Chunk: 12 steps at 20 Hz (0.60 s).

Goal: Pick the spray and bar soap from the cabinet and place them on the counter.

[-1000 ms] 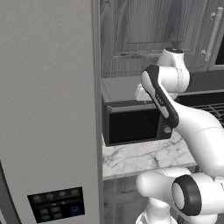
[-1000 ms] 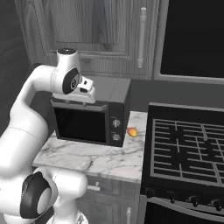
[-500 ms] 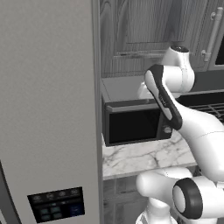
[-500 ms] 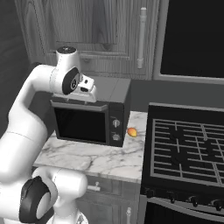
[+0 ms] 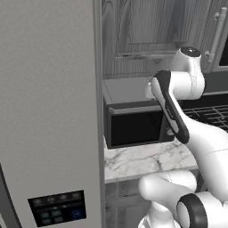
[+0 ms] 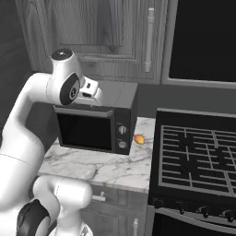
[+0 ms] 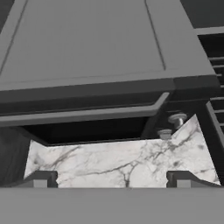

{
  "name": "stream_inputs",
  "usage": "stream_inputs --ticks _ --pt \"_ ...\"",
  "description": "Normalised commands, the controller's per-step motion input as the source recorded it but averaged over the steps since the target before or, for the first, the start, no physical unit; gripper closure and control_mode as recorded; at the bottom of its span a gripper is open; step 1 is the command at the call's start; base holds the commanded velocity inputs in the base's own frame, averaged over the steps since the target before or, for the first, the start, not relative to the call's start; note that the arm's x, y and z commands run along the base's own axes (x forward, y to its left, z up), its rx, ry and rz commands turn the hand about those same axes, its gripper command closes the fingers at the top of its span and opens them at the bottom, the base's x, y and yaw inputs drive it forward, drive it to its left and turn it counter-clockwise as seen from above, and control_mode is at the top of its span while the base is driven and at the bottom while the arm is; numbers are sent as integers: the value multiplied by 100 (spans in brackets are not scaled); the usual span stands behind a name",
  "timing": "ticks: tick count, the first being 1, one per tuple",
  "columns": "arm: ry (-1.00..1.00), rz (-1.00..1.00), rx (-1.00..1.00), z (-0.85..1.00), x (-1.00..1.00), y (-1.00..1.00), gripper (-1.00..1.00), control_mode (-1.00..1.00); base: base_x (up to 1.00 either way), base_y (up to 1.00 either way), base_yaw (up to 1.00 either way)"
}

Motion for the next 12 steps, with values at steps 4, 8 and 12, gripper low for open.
stream_inputs --ticks 4,8,12 --pt "-21 0 -6 13 -21 -21 -100 -100 0 0 0" --pt "-21 1 -6 18 -19 -29 -100 -100 0 0 0" --pt "-17 0 -4 25 -15 -26 -100 -100 0 0 0"
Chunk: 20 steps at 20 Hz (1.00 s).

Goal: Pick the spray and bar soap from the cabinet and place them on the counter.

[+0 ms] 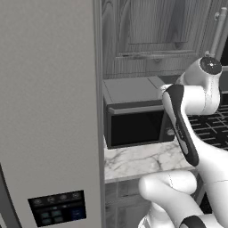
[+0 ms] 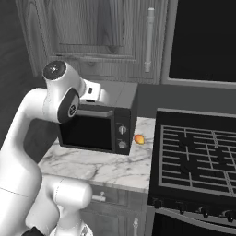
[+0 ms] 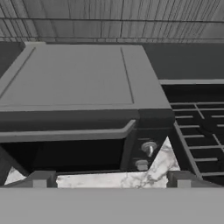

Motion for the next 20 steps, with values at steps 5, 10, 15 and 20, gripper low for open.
stream_inputs --ticks 5,10,15,20 --pt "-12 0 0 31 -8 -23 -100 -100 0 0 0" --pt "-13 -1 0 35 -13 -20 -100 -100 0 0 0" --pt "-11 0 0 36 -15 -17 -100 -100 0 0 0" --pt "-8 0 0 33 -14 -19 -100 -100 0 0 0"
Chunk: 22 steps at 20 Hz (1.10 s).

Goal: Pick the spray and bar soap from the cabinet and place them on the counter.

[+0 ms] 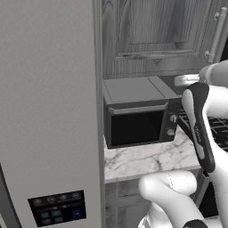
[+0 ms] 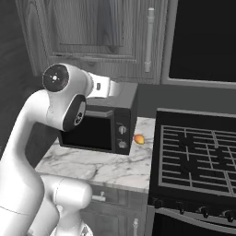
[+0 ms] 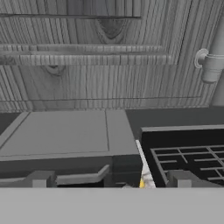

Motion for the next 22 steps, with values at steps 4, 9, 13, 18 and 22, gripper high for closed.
stream_inputs --ticks 4,9,13,18,22 --pt "-1 0 0 30 -9 -19 -100 -100 0 0 0" --pt "0 0 0 22 -8 -27 -100 -100 0 0 0" --pt "2 0 -3 16 -4 -31 -100 -100 0 0 0" --pt "5 0 -3 11 -1 -31 -100 -100 0 0 0" --pt "11 -1 -4 6 9 -26 -100 -100 0 0 0"
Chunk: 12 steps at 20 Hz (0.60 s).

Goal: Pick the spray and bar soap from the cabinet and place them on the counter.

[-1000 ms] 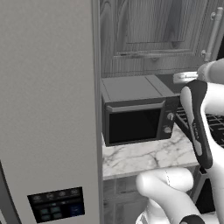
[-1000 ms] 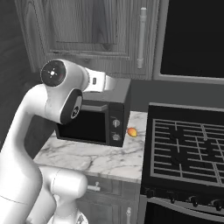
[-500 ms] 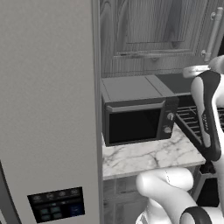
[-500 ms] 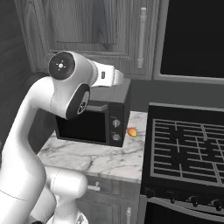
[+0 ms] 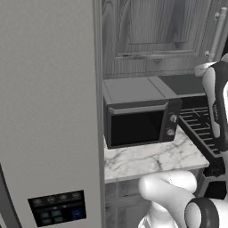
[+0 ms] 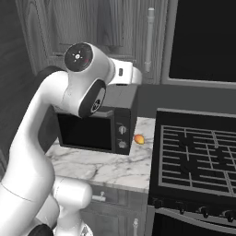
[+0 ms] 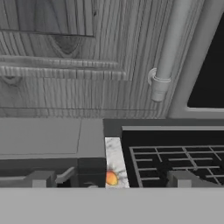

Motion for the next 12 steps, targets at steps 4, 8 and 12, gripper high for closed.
stream_inputs --ticks 4,8,12 --pt "17 -2 -2 1 19 -17 -100 -100 0 0 0" --pt "11 -4 0 0 12 -21 -100 -100 0 0 0" --pt "4 -6 2 -1 16 -19 -100 -100 0 0 0"
